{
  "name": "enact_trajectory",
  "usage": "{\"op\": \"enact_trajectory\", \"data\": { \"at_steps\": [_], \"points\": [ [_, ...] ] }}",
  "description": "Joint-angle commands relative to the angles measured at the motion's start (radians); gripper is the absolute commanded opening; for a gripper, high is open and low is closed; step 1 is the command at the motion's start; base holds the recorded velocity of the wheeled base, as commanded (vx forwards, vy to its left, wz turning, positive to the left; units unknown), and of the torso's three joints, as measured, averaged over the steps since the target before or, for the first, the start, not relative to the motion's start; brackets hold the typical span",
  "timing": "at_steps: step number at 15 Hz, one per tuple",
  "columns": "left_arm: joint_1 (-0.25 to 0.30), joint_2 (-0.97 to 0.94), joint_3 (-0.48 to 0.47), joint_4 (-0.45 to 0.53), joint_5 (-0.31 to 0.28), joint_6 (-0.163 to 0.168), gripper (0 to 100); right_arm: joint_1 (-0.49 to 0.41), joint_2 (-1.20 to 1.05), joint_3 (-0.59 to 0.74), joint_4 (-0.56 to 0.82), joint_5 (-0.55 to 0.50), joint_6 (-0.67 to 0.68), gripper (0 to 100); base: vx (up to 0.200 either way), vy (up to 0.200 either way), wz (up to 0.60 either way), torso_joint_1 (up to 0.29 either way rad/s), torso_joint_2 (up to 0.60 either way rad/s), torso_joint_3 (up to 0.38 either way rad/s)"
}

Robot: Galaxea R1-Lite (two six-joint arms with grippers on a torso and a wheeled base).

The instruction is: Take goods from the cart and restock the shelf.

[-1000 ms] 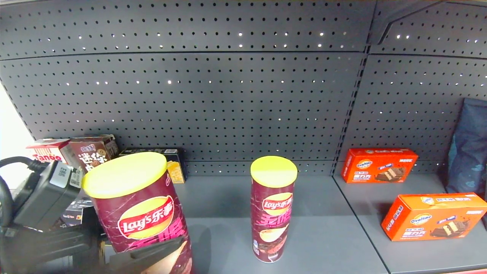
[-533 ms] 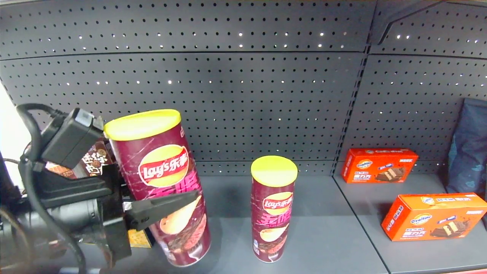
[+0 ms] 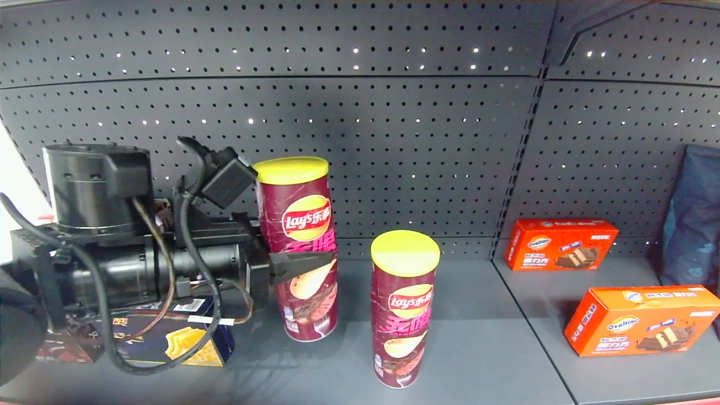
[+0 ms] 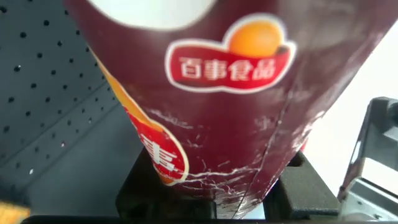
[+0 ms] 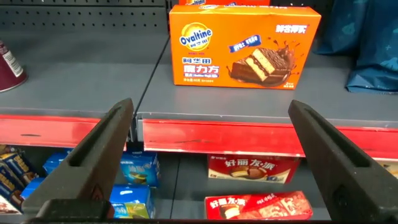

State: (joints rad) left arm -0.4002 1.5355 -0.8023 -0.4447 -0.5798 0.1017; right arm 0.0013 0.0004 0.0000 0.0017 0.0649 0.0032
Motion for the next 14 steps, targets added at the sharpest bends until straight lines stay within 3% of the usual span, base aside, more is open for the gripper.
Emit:
{"op": "enact_trajectory", "data": {
  "at_steps": [1,5,8,9,14],
  "points": [
    [0.015,0.137,-0.084,-0.003,-0.031,0.007,0,0.000,0.000,0.000,0.000,0.000,0.000,100,0.000,0.000,0.00,0.000,0.00,0.000],
    [0.018,0.248,-0.186,-0.008,-0.034,0.016,0,0.000,0.000,0.000,0.000,0.001,0.000,100,0.000,0.000,0.00,0.000,0.00,0.000],
    [0.035,0.319,-0.232,-0.008,-0.037,0.095,0,0.000,0.000,0.000,0.000,0.001,0.000,100,0.000,0.000,0.00,0.000,0.00,0.000],
    [0.035,0.339,-0.247,-0.009,-0.037,0.105,0,0.000,0.000,0.000,0.000,0.001,0.000,100,0.000,0.000,0.00,0.000,0.00,0.000],
    [0.024,0.454,-0.316,-0.143,-0.034,0.104,0,0.000,0.000,0.000,0.000,0.000,0.000,100,0.000,0.000,0.00,0.000,0.00,0.000]
  ]
}}
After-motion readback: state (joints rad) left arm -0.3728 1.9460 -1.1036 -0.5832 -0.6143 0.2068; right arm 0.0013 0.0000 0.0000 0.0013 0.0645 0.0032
